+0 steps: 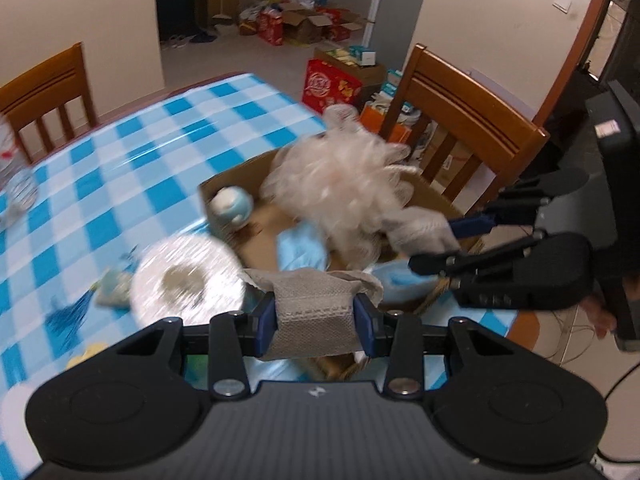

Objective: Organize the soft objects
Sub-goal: 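Carry both beige sachets toward the cardboard box with both tools, then open both tools to drop the beige sachets into the box, then move both tools back over the yellow cloth and embroidered sachet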

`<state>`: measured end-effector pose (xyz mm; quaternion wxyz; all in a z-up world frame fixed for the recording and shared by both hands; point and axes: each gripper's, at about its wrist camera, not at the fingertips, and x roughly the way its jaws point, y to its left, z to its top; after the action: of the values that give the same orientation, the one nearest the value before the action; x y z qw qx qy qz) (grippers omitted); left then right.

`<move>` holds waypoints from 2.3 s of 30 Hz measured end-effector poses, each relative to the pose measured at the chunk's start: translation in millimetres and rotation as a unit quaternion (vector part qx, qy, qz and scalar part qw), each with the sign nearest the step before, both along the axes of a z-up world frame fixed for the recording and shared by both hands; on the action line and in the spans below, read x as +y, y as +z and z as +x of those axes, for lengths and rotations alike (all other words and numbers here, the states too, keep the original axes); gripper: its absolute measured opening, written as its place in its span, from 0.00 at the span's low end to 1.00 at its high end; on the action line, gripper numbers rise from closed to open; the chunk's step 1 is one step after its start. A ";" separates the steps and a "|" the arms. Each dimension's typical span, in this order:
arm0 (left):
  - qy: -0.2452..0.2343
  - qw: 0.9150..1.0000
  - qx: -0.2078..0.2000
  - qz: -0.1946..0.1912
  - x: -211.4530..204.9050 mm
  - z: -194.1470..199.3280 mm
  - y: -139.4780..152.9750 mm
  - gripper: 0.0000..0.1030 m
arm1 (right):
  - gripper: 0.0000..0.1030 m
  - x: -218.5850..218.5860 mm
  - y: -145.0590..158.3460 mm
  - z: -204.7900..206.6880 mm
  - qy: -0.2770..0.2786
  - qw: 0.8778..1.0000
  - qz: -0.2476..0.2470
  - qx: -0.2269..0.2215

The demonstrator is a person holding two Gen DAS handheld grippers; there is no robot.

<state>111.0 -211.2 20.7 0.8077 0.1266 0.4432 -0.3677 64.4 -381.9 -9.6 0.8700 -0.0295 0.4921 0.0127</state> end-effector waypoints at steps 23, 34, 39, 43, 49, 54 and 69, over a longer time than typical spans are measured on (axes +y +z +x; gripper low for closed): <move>0.033 0.997 -0.069 0.029 -12.9 -9.3 -25.2 0.96 | 1.00 -66.3 -18.1 20.6 -0.067 0.998 0.016 -0.010; 0.058 0.997 -0.048 0.035 18.7 -10.3 -33.6 0.96 | 1.00 -40.6 -12.0 14.8 -0.086 0.995 0.049 -0.004; 0.061 0.996 -0.047 0.041 33.5 -8.9 -33.6 0.96 | 1.00 -19.9 -4.5 9.0 -0.093 0.994 0.055 -0.013; 0.063 0.996 -0.047 0.047 48.0 -8.2 -35.1 0.96 | 1.00 -0.4 1.4 6.6 -0.097 0.994 0.052 -0.022; 0.066 0.996 -0.044 0.047 71.9 -8.3 -36.2 0.96 | 1.00 30.4 6.0 4.5 -0.102 0.992 0.064 -0.025; 0.071 0.996 -0.042 0.043 93.4 -7.2 -37.0 0.96 | 1.00 62.4 3.5 3.2 -0.100 0.993 0.064 -0.021; 0.074 0.995 -0.044 0.053 185.0 9.1 -40.8 0.96 | 1.00 163.1 -3.0 11.4 -0.097 0.994 0.052 -0.016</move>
<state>120.1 -26.2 -20.0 0.8435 0.1523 0.4343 -0.2769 75.9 -218.8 -12.6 0.8750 0.0634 0.4776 -0.0470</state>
